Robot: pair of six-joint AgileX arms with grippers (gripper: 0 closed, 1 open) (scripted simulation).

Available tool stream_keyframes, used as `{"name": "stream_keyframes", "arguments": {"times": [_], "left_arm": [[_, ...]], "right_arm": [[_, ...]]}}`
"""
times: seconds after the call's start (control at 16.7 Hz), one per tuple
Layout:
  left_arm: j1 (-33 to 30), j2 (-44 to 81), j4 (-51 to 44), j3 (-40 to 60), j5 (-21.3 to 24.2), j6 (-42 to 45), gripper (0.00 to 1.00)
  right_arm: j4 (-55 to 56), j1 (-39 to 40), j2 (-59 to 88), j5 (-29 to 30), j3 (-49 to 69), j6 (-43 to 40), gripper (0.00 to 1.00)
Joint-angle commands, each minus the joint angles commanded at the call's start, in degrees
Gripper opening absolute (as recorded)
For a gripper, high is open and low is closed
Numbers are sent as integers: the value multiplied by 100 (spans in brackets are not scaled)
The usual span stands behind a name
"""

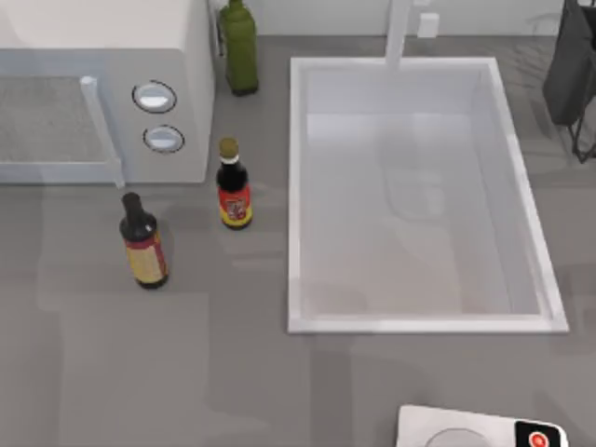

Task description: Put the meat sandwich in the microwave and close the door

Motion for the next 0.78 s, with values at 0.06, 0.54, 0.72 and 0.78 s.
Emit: {"name": "stream_keyframes", "arguments": {"times": [0.06, 0.54, 0.72, 0.78], "left_arm": [[0, 0, 0, 0, 0, 0, 100], [-282, -1637, -598, -1130, -140, -94, 100], [-343, -2487, -819, -1604, -273, -107, 100], [-357, -2755, -878, -1742, -323, -105, 100]], "right_arm": [[0, 0, 0, 0, 0, 0, 100], [0, 0, 0, 0, 0, 0, 100], [0, 0, 0, 0, 0, 0, 100], [0, 0, 0, 0, 0, 0, 100]]}}
